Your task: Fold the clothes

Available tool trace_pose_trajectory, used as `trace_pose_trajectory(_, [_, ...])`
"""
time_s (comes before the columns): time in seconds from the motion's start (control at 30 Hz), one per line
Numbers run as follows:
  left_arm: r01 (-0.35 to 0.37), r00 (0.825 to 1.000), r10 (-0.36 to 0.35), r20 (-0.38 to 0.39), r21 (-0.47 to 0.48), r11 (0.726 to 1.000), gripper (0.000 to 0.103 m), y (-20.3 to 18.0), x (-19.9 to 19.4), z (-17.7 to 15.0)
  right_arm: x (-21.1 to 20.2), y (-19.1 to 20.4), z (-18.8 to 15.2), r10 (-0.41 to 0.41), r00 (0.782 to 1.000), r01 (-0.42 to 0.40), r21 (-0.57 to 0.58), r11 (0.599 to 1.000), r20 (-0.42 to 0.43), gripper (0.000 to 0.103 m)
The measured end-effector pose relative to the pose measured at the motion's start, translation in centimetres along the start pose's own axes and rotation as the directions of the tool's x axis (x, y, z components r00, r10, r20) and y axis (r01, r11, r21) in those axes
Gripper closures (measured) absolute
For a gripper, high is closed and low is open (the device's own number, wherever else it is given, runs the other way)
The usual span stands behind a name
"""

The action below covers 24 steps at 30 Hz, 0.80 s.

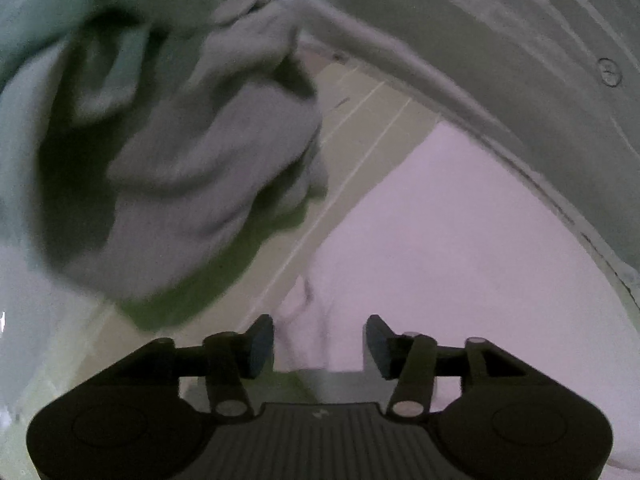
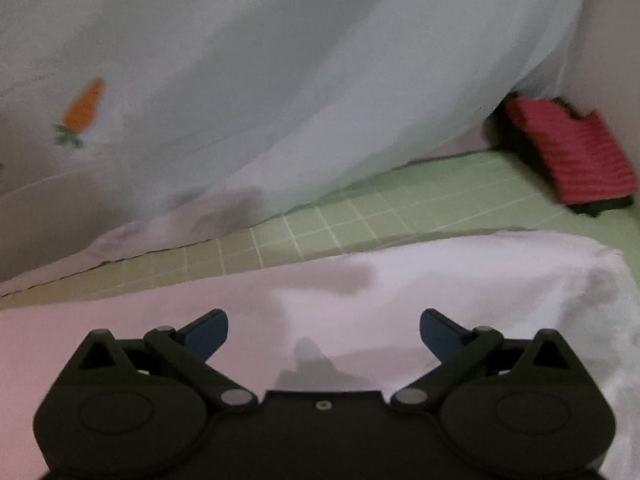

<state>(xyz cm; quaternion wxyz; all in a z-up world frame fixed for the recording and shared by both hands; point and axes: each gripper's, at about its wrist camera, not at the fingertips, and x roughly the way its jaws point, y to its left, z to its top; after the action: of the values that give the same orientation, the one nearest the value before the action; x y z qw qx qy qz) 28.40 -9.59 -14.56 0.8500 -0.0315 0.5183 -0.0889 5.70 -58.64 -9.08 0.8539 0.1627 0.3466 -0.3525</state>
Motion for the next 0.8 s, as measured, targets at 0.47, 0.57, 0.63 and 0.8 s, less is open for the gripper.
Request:
trace_pose_trajectory(0.47, [0.073, 0.993, -0.088, 0.081, 0.174, 0.982, 0.029, -7.3, 7.3, 9.3, 8.7, -1.1, 2.7, -0.075, 0.988, 0.124, 0.417, 0.900, -0.134, 0.003])
trace_pose_trajectory(0.57, [0.103, 0.992, -0.115, 0.052, 0.188, 0.977, 0.025, -8.7, 9.8, 10.1, 8.9, -0.6, 2.7, -0.103, 0.984, 0.156, 0.425, 0.892, -0.143, 0.002])
trace_pose_trajectory(0.63, [0.106, 0.989, -0.125, 0.082, 0.205, 0.973, 0.021, -9.3, 10.3, 10.2, 9.1, 0.0, 2.7, -0.124, 0.980, 0.178, 0.395, 0.901, -0.158, 0.002])
trace_pose_trajectory(0.8, [0.054, 0.985, -0.093, 0.147, 0.253, 0.966, 0.075, -10.1, 10.6, 10.3, 9.5, 2.1, 2.6, -0.213, 0.964, 0.248, 0.244, 0.938, -0.160, 0.024])
